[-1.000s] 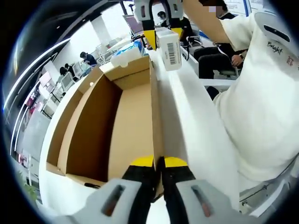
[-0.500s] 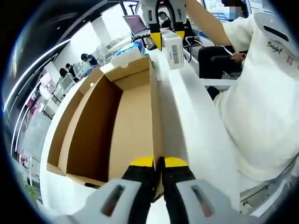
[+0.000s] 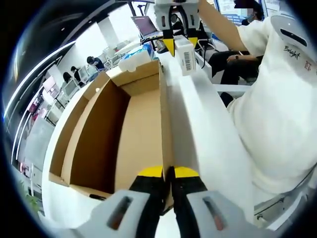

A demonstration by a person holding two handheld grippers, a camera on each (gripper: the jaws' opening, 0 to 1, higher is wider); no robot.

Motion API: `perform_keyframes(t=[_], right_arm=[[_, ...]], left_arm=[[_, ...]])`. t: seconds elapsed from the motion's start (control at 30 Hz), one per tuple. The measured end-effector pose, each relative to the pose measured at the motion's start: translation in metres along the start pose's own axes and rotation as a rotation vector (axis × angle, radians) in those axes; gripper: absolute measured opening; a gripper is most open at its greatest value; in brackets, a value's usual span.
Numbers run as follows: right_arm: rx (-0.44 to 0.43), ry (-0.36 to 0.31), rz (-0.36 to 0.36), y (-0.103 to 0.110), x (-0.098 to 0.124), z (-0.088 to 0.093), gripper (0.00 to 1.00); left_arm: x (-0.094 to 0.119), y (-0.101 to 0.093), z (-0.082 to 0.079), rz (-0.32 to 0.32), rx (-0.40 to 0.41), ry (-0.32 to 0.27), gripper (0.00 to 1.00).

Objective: Operate the shoe box by opening the lid, removing the specified soft item, and placing it in the target area until the item is outside and the box remains undamaged.

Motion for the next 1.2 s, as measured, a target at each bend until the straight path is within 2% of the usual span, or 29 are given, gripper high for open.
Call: perform_keyframes(t=[0.17, 0.33, 0.5, 0.63, 0.73, 0.87, 1.03, 1.2], right_arm=[[-0.019, 0.005, -0.004, 0.008, -0.006, 0.017, 0.2], [-0.026, -0.021, 0.018, 0.009, -0.007, 0.023, 0.2], [-0.005, -0.015, 0.054, 0.008, -0.012, 0.029, 0.2], [-0.045, -0.034, 0.063, 0.007, -0.014, 0.036, 0.2], [-0.082, -0.073, 0.12, 0.007, -0.022, 0.043, 0.2], [-0.103, -0.044, 0.082, 0.019, -0.035, 0.057, 0.2], [-0.087, -0.032, 0.101, 0.017, -0.028, 0.07, 0.2], [-0.078, -0.071, 0.133, 0.017, -0.018, 0.078, 0.2]], left_arm=[[-0.001, 0.002, 0.001, -0.003, 0.011, -0.01, 0.04], [-0.002, 0.003, 0.002, -0.001, 0.014, -0.002, 0.04], [-0.002, 0.003, 0.001, -0.002, 0.01, -0.005, 0.04], [-0.001, 0.002, 0.001, -0.002, 0.012, -0.009, 0.04], [-0.001, 0.002, 0.001, -0.005, 0.008, -0.01, 0.04], [-0.001, 0.003, 0.001, -0.002, 0.007, -0.012, 0.04], [-0.002, 0.003, 0.002, -0.009, 0.002, -0.013, 0.04], [-0.002, 0.004, 0.002, -0.011, 0.007, -0.011, 0.04]])
Point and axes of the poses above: the point that each gripper's makers call its tool centre point, and the gripper's own axes: x roughly backward along the fingers, y roughly to its left, z roughly out of its underside, the point moved 3 cm from there along x, roughly backward along the fingers, and after that the axes turned 13 degrees about -z, right-handed, at the moved point
